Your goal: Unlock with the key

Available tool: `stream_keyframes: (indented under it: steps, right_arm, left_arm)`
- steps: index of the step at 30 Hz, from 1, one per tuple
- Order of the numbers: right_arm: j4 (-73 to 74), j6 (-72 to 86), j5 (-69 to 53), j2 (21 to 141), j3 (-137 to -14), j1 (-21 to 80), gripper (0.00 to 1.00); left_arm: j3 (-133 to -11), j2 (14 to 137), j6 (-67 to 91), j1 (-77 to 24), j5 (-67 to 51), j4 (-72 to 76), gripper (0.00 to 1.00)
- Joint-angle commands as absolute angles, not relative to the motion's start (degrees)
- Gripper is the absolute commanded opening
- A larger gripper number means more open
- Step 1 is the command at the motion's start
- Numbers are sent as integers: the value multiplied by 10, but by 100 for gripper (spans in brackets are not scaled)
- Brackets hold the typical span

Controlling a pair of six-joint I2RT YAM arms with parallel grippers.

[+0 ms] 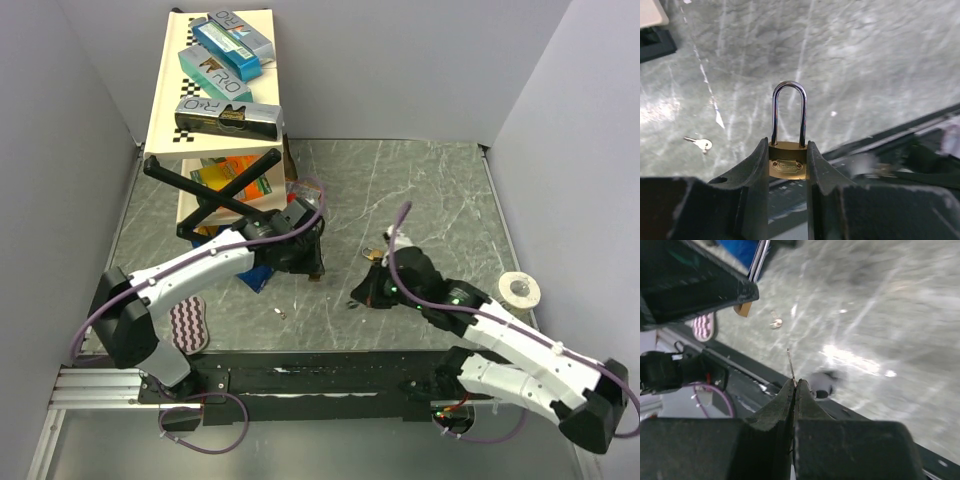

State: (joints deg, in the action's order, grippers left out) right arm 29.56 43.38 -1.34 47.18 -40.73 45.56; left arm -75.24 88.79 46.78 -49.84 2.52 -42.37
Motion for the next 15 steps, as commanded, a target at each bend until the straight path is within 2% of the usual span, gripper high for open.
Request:
stream_keyframes:
  steps: [1, 6, 15]
  right_arm:
    - [155, 485, -33, 516, -401, 496, 0]
    - [142, 468, -50, 587, -440, 510, 0]
    - [89, 474, -81, 642, -452, 511, 0]
  left_arm:
    - [-753, 852, 528, -483, -24, -399, 1]
    - [-744, 846, 542, -475, -40, -389, 1]
    - [-733, 838, 548, -467, -42, -388, 1]
